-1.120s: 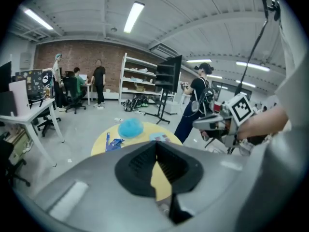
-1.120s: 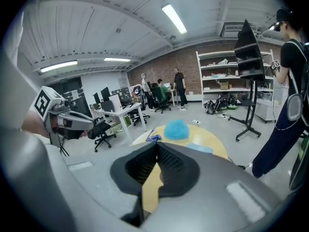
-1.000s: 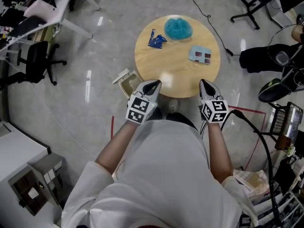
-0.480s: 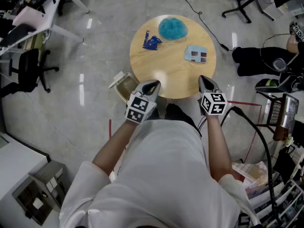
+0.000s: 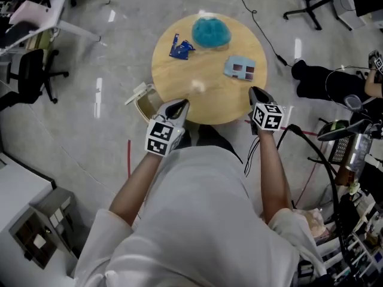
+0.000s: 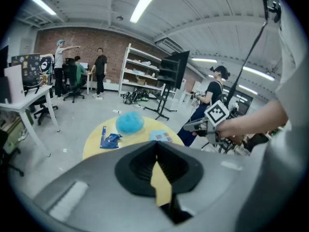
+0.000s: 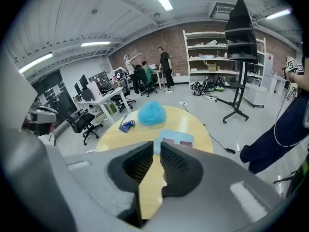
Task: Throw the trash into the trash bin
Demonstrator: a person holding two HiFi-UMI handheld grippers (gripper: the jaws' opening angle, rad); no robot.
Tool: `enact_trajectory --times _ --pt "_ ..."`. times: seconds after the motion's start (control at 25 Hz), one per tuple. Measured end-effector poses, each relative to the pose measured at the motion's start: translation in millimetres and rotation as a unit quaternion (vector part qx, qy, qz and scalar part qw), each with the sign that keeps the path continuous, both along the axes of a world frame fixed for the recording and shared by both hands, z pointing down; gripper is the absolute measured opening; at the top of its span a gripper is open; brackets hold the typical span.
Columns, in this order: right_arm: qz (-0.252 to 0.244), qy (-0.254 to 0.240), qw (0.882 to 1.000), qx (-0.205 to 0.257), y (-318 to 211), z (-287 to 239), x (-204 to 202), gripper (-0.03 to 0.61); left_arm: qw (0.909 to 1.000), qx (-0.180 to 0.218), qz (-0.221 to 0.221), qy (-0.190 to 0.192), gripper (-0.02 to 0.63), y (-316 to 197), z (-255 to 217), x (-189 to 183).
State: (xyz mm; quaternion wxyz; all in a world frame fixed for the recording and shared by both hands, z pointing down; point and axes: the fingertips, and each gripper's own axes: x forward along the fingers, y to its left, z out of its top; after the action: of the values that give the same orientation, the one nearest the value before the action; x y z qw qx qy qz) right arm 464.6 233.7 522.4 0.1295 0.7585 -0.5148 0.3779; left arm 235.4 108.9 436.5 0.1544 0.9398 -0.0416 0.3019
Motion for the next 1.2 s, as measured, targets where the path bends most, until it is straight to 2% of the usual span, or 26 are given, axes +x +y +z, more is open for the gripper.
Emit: enact_trajectory --times 0.2,0.48,0.6,0.8,1.2 --pt "-0.028 -0.007 0.999 -0.022 -10.7 24.6 31.7 0.075 0.9997 -0.005 -0.023 -0.003 0.003 -1.9 3.0 15.8" --pt "-0.126 -0.001 0.991 -0.054 -63.2 51.0 58.1 0.126 0.9985 -0.009 -0.054 -0.009 0.003 -15.4 13.3 35.8" --pt "-0.182 -0.004 0.98 -0.079 -83.1 69.3 64.8 0.14 0.9976 -0.008 -0.068 -0.012 0.003 -22.6 18.7 41.1" --pt "-0.274 0.0 0.954 -0.122 -110.0 103.9 67.7 0.16 0.9958 -0.008 -0.087 -0.027 0.003 -32.6 32.6 40.6" --pt "-0.357 -0.029 0.918 -0.168 -128.1 138.5 64.5 0.224 0.9919 -0.025 -0.118 -0.039 0.003 -40.9 43.8 40.9"
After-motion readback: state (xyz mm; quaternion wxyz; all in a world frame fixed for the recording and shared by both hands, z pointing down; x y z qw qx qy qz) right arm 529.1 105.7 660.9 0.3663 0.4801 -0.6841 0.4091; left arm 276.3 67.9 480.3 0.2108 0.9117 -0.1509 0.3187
